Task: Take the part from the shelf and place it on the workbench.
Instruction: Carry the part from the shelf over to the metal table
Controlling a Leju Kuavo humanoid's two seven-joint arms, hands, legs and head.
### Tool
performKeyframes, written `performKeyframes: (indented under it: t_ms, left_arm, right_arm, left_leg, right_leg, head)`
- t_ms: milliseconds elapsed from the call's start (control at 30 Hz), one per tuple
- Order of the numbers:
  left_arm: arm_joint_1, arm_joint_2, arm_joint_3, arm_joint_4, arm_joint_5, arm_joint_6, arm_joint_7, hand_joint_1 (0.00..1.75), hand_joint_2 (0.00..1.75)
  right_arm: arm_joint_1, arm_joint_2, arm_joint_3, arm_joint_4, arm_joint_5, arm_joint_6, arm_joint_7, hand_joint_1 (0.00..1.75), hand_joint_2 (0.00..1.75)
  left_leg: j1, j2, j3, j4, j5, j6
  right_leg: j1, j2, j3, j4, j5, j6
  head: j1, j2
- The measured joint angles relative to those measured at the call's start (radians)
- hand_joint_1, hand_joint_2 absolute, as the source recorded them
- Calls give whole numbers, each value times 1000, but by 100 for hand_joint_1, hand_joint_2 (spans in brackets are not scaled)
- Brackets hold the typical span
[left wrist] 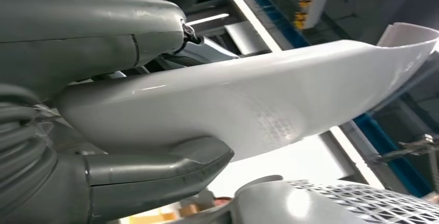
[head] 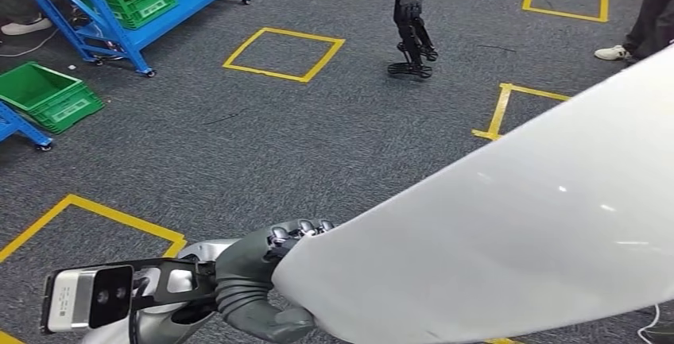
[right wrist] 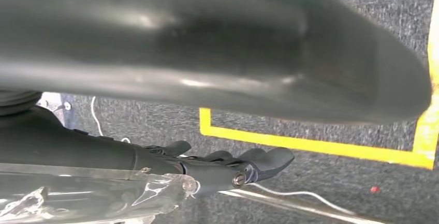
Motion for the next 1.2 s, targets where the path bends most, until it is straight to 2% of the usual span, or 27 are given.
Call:
performKeyframes:
  t_ms: [33,67,100,133,167,233,267,300,333,400,433,500,533,600,700,733,767,833,867,900,933,967,1033,1100,1133,1167,1200]
  left_arm:
    - [0,0,0,0,2,0,-1,175,175]
    - [1,0,0,0,4,-1,-2,175,175]
    - [2,1,-1,0,7,-2,-3,175,175]
    - [3,1,-1,0,10,-5,-6,175,175]
    - [3,1,-1,0,13,-9,-9,175,175]
    - [2,2,-2,0,22,-19,-15,175,175]
    - [0,2,-2,0,27,-24,-19,175,175]
    - [-2,2,-3,0,31,-28,-21,175,175]
    - [-4,3,-5,0,35,-32,-23,175,175]
    - [-9,6,-9,0,40,-39,-26,175,175]
    - [-11,7,-11,0,41,-40,-27,175,175]
    - [-13,8,-15,0,43,-42,-27,175,175]
    - [-14,10,-16,0,44,-43,-27,175,175]
    - [-13,12,-18,0,45,-43,-27,175,175]
    - [-13,13,-18,1,46,-43,-27,175,175]
    - [-13,15,-20,1,47,-43,-27,175,175]
    - [-13,16,-21,1,48,-42,-27,175,175]
    - [-15,19,-25,2,49,-41,-28,175,175]
    - [-16,19,-27,2,49,-40,-28,175,175]
    - [-17,20,-28,2,49,-40,-29,175,175]
    - [-17,20,-29,2,49,-39,-29,175,175]
    - [-17,19,-30,2,49,-38,-31,175,175]
    - [-17,19,-32,2,49,-37,-33,175,175]
    - [-15,19,-32,2,47,-37,-35,175,175]
    - [-14,20,-33,2,47,-37,-35,175,175]
    - [-13,20,-33,2,46,-37,-35,175,175]
    - [-12,20,-34,2,44,-37,-35,175,175]
  right_arm:
    - [-2,0,0,0,8,4,-3,0,0]
    - [-3,-1,-1,0,16,8,-5,0,0]
    - [-4,-1,-2,0,24,13,-6,0,0]
    - [-4,-2,-4,0,32,22,-7,0,0]
    - [-4,-2,-7,-1,39,38,-7,0,0]
    - [-6,-4,-17,-1,59,85,-12,0,0]
    - [-8,-4,-22,0,72,111,-19,0,0]
    - [-11,-4,-28,0,88,134,-28,0,0]
    - [-14,-3,-35,1,105,152,-40,0,0]
    - [-18,-2,-50,1,140,177,-65,0,0]
    - [-18,-2,-56,2,155,185,-76,0,0]
    - [-20,-3,-64,1,174,192,-93,0,0]
    - [-22,-3,-67,1,181,194,-99,0,0]
    - [-25,-3,-70,1,188,195,-106,0,0]
    - [-26,-3,-71,1,192,196,-110,0,0]
    - [-26,-3,-76,1,198,196,-113,0,0]
    - [-26,-3,-81,1,204,197,-116,0,0]
    - [-29,-1,-91,1,217,199,-122,0,0]
    - [-31,-1,-93,1,221,201,-125,0,0]
    - [-31,0,-95,1,227,203,-128,0,0]
    - [-31,0,-99,1,236,206,-133,0,0]
    - [-29,0,-104,1,250,208,-139,0,0]
    - [-30,0,-112,1,288,210,-150,0,0]
    - [-33,0,-115,0,324,209,-158,0,0]
    - [-35,0,-116,1,335,207,-160,0,0]
    - [-37,0,-117,1,344,206,-161,0,0]
    - [-37,0,-118,0,351,206,-161,0,0]
  left_leg:
    - [0,10,0,0,0,2]
    - [0,21,0,0,-1,3]
    - [0,32,0,0,-1,3]
    - [0,42,1,0,-2,1]
    - [1,52,2,1,-4,-1]
    - [4,70,7,4,-11,-11]
    - [2,77,9,9,-16,-17]
    - [-1,83,11,13,-20,-23]
    - [-4,87,12,15,-23,-27]
    - [-6,96,12,15,-24,-33]
    - [-4,91,11,18,-30,-36]
    - [-1,64,-13,73,-71,-43]
    - [0,47,-39,128,-102,-44]
    - [0,34,-82,217,-147,-44]
    - [0,32,-107,263,-163,-43]
    - [-2,28,-105,253,-140,-36]
    - [-4,15,-90,216,-105,-27]
    - [-9,-27,-35,88,-28,-8]
    - [-10,-42,-16,47,-18,-7]
    - [-10,-47,-10,31,-18,-7]
    - [-10,-41,-9,24,-17,-8]
    - [-10,-33,-7,19,-12,-5]
    - [-7,-14,-4,8,-2,3]
    - [-7,8,-3,5,-1,8]
    - [-8,21,-3,5,-1,9]
    - [-8,32,-3,5,-2,9]
    - [-8,43,-3,6,-2,8]
  right_leg:
    - [1,-24,-28,60,-33,4]
    - [1,-36,-59,128,-65,9]
    - [-1,-42,-83,181,-85,13]
    - [-2,-45,-90,202,-87,16]
    - [-3,-49,-78,184,-70,19]
    - [-8,-72,-7,58,-14,28]
    - [-9,-86,27,-2,7,28]
    - [-10,-94,50,-42,17,22]
    - [-9,-97,58,-58,19,14]
    - [-6,-78,52,-55,19,-10]
    - [-6,-71,50,-54,20,-17]
    - [-7,-55,48,-56,23,-29]
    - [-6,-47,46,-56,24,-33]
    - [-5,-35,43,-57,26,-37]
    - [-4,-29,41,-57,26,-38]
    - [-3,-16,41,-57,28,-38]
    - [-2,1,40,-57,30,-38]
    - [1,37,36,-55,35,-32]
    - [0,47,32,-55,38,-27]
    - [-2,55,29,-58,42,-20]
    - [-4,63,26,-62,46,-13]
    - [-5,60,23,-63,48,-8]
    - [-1,20,1,-24,22,-1]
    - [2,-28,-54,95,-44,5]
    - [2,-38,-83,160,-73,9]
    - [2,-43,-100,203,-87,12]
    - [2,-46,-98,209,-82,14]
  head:
    - [2,0]
    - [3,0]
    - [3,0]
    - [3,0]
    - [3,0]
    - [3,0]
    - [4,0]
    - [4,0]
    - [2,0]
    - [-1,0]
    - [-2,0]
    - [-4,0]
    - [-6,0]
    - [-9,0]
    - [-10,0]
    - [-10,0]
    - [-10,0]
    - [-11,0]
    - [-11,0]
    - [-11,0]
    - [-12,0]
    - [-12,0]
    - [-11,0]
    - [-11,0]
    - [-11,0]
    - [-11,0]
    - [-11,0]
